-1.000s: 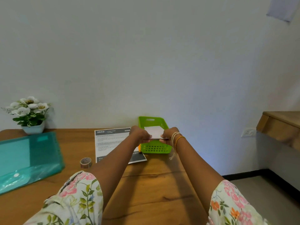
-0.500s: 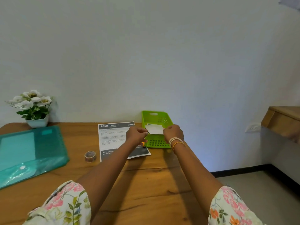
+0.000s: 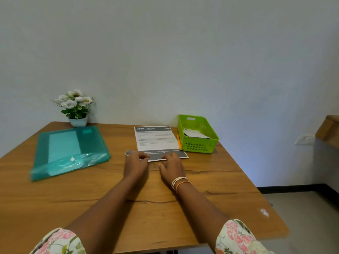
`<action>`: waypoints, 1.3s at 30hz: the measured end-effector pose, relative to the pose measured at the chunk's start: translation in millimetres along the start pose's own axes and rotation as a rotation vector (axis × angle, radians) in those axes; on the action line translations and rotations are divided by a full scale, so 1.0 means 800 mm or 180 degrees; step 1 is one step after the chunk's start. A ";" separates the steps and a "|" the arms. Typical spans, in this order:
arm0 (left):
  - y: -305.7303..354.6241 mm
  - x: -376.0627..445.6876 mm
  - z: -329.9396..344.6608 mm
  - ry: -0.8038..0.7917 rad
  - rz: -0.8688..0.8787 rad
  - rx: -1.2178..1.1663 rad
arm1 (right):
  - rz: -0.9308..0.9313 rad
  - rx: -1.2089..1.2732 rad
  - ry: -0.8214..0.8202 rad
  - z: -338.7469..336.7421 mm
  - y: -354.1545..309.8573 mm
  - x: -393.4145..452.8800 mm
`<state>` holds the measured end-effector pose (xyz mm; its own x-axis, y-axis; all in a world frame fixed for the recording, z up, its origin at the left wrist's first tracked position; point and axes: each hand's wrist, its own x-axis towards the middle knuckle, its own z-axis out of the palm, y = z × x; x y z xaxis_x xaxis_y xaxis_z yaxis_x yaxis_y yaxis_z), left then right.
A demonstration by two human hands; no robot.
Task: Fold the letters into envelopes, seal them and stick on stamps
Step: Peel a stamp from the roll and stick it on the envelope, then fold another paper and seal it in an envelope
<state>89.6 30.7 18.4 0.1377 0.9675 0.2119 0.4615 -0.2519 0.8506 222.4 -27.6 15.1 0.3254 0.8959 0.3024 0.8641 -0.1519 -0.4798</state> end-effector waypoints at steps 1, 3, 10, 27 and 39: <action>-0.008 -0.001 -0.006 0.0124 -0.0015 0.0117 | 0.0016 -0.0011 -0.0045 0.006 -0.003 0.001; -0.025 0.001 -0.018 0.0379 -0.0075 0.0273 | 0.0042 0.0018 -0.0100 0.021 -0.012 0.006; -0.039 0.022 -0.027 0.0783 -0.0619 0.0312 | 0.0141 -0.0083 -0.0046 0.058 -0.034 0.034; -0.054 0.055 -0.027 0.0986 -0.0560 0.0688 | 0.0065 -0.0075 0.0812 0.065 -0.034 0.045; -0.069 0.024 -0.066 0.0403 -0.0068 -0.0649 | -0.0148 0.0794 0.0800 0.006 0.019 -0.050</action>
<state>20.4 63.9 1.3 0.0130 0.9706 0.2405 0.2750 -0.2347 0.9324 220.5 -63.8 -8.3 0.3991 0.7640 0.5070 0.7700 0.0209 -0.6377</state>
